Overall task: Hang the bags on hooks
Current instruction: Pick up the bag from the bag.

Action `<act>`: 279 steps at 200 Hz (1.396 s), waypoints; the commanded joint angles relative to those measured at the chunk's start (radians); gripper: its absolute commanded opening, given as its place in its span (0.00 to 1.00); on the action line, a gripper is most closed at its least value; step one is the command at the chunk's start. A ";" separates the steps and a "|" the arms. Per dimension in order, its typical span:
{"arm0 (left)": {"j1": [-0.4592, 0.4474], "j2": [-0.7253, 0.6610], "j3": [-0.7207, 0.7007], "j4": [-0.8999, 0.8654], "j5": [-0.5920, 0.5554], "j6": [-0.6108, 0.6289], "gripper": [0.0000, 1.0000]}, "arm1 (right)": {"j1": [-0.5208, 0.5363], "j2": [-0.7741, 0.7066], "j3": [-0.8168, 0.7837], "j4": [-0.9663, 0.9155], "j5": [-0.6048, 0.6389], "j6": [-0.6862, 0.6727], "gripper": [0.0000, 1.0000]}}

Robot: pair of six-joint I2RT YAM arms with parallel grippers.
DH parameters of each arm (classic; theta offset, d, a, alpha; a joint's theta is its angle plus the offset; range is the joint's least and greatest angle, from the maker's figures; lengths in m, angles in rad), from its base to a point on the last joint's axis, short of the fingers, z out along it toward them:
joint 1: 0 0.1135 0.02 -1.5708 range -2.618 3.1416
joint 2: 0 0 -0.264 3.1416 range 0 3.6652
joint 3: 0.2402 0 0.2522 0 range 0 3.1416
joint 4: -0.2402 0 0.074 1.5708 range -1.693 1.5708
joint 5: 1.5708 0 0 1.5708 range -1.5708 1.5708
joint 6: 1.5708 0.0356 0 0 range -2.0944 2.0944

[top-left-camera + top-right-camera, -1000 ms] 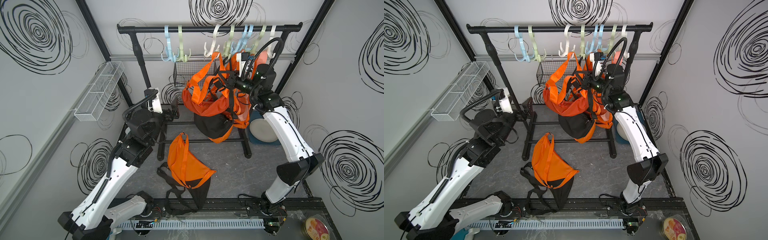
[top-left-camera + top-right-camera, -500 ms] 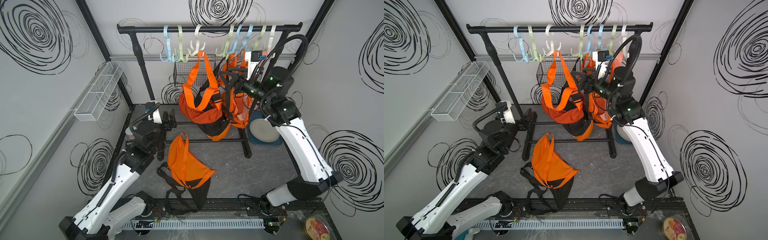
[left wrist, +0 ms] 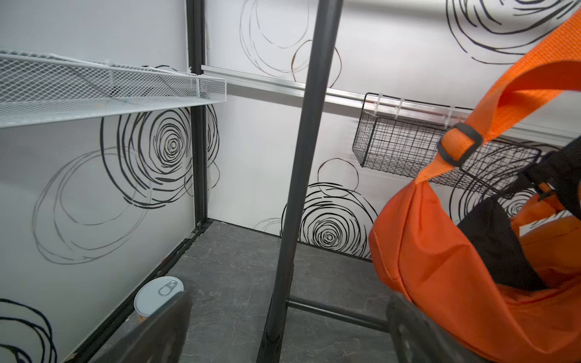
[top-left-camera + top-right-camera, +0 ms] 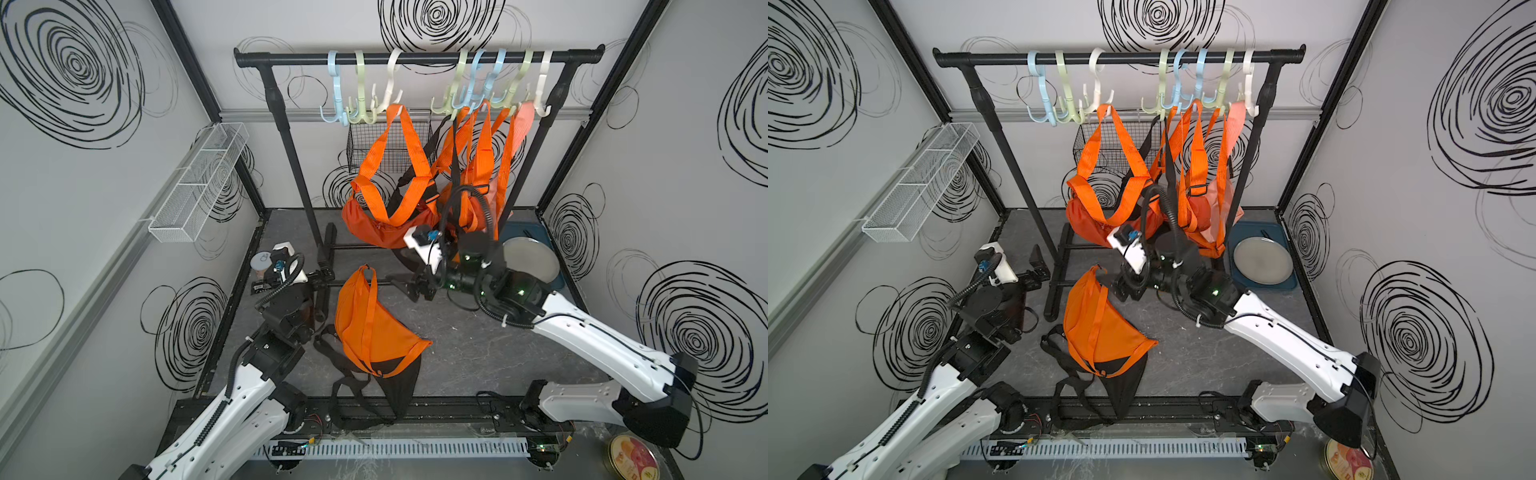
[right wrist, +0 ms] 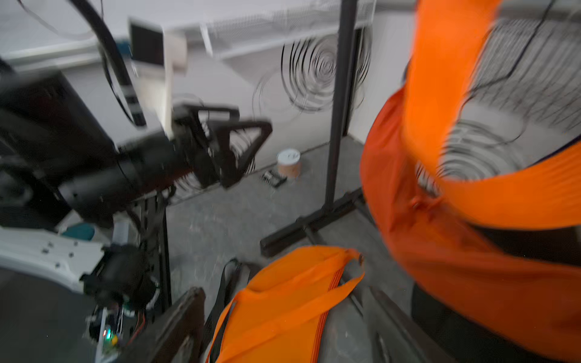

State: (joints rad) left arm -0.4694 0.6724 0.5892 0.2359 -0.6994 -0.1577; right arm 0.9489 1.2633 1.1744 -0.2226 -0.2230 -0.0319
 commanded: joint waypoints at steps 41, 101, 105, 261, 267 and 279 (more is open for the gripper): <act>0.001 -0.016 -0.001 0.112 -0.032 -0.020 0.99 | 0.076 0.218 -0.243 0.142 -0.101 0.079 0.73; 0.005 -0.020 -0.002 0.109 -0.039 -0.023 0.99 | 0.136 0.459 -0.137 0.169 -0.174 0.171 0.70; 0.006 -0.020 -0.002 0.108 -0.037 -0.024 0.99 | 0.141 0.465 -0.135 0.168 -0.170 0.171 0.71; 0.023 -0.004 0.000 0.103 -0.004 -0.049 0.99 | 0.129 0.539 -0.065 0.110 -0.161 0.220 0.00; 0.025 -0.004 0.002 0.102 -0.002 -0.051 0.99 | 0.122 0.516 -0.063 0.098 -0.158 0.213 0.00; 0.025 -0.002 0.004 0.099 0.007 -0.053 0.99 | 0.112 0.475 -0.054 0.070 -0.142 0.198 0.00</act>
State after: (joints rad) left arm -0.4549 0.6689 0.5884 0.2890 -0.7071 -0.1963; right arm 1.0832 1.8462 1.0889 -0.0860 -0.4068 0.2054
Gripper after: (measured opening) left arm 0.991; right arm 0.044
